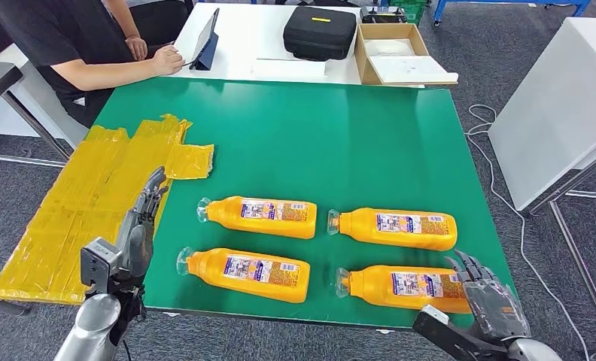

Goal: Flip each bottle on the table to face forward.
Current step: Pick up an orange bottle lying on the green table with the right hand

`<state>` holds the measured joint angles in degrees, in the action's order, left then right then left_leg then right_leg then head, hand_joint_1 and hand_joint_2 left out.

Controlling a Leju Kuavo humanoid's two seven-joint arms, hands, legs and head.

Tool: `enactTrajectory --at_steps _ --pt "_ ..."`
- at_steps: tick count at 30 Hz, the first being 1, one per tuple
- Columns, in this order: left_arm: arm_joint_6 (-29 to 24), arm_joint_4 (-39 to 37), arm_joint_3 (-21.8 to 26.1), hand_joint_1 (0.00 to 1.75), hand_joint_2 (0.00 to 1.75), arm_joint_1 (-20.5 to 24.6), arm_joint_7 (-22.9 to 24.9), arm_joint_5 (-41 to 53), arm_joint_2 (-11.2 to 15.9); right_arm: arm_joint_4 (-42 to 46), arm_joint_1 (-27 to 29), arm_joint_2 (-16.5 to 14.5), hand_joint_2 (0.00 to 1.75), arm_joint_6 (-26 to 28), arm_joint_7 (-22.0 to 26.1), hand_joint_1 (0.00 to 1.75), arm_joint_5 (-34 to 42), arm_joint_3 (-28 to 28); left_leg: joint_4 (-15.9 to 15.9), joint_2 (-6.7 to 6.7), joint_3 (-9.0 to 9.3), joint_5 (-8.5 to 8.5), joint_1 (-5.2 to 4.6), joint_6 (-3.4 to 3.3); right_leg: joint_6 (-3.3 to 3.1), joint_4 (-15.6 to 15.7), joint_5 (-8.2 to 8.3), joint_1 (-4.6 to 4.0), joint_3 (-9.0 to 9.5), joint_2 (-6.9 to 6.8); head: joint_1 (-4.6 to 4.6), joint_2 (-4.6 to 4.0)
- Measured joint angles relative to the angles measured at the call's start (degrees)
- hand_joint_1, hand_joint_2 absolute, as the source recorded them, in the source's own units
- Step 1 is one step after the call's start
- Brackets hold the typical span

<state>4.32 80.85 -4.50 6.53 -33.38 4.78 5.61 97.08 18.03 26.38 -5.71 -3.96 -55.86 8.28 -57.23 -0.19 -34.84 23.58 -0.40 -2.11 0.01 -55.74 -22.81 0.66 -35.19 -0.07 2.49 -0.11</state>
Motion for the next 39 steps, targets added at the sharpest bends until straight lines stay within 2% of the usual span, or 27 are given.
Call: enactTrajectory --at_steps 7,17,21,22,25,26,39 --pt "-0.75 -1.01 -0.47 0.0 0.0 0.73 0.72 -0.51 -0.48 -6.76 -4.78 -4.72 1.75 -1.34 1.3 0.0 -5.51 0.18 0.01 0.16 -0.03 0.0 0.03 0.0 -0.01 -0.01 0.01 -0.01 0.0 0.04 -0.01 0.0" --pt "-1.9 1.31 0.26 0.0 0.0 -1.6 1.87 0.08 -1.09 -18.9 -14.95 -12.48 1.75 -1.63 3.8 0.0 -11.96 0.53 0.02 0.35 0.05 -0.02 0.06 0.05 -0.18 -0.01 0.13 -0.05 0.02 0.17 0.01 0.0" --pt "-2.04 2.17 0.44 0.0 0.0 -2.1 2.16 0.38 -1.43 -21.45 -17.17 -14.61 1.75 -1.48 3.81 0.0 -13.09 0.57 0.02 0.31 0.1 -0.04 0.06 0.07 -0.19 0.0 0.14 -0.08 0.04 0.17 -0.02 0.0" --pt "-2.06 2.29 0.5 0.0 0.0 -2.22 2.19 0.43 -1.44 -21.83 -17.5 -14.94 1.75 -1.49 3.86 0.28 -13.23 0.56 0.02 0.29 0.1 -0.05 0.06 0.08 -0.19 0.0 0.14 -0.08 0.05 0.17 -0.02 0.0" --pt "-2.12 2.41 0.7 0.0 0.0 -2.36 2.3 0.49 -1.49 -22.46 -18.01 -15.59 1.75 -1.69 4.04 1.59 -13.81 0.53 0.02 0.29 0.1 -0.06 0.06 0.08 -0.16 0.0 0.16 -0.08 0.06 0.17 -0.02 0.0" --pt "-2.13 2.45 0.77 0.0 0.0 -2.36 2.37 0.52 -1.53 -22.65 -18.13 -15.82 1.75 -1.85 4.08 1.75 -14.04 0.52 0.02 0.29 0.11 -0.07 0.06 0.09 -0.15 0.0 0.17 -0.08 0.06 0.17 -0.02 0.0" --pt "-2.14 3.81 1.22 0.0 0.0 -2.55 3.36 0.61 -1.79 -23.58 -19.21 -18.12 1.75 -2.62 3.96 1.72 -15.33 0.07 0.02 0.27 0.13 -0.14 0.06 0.12 -0.11 -0.01 0.23 -0.07 0.09 0.15 -0.02 0.0"
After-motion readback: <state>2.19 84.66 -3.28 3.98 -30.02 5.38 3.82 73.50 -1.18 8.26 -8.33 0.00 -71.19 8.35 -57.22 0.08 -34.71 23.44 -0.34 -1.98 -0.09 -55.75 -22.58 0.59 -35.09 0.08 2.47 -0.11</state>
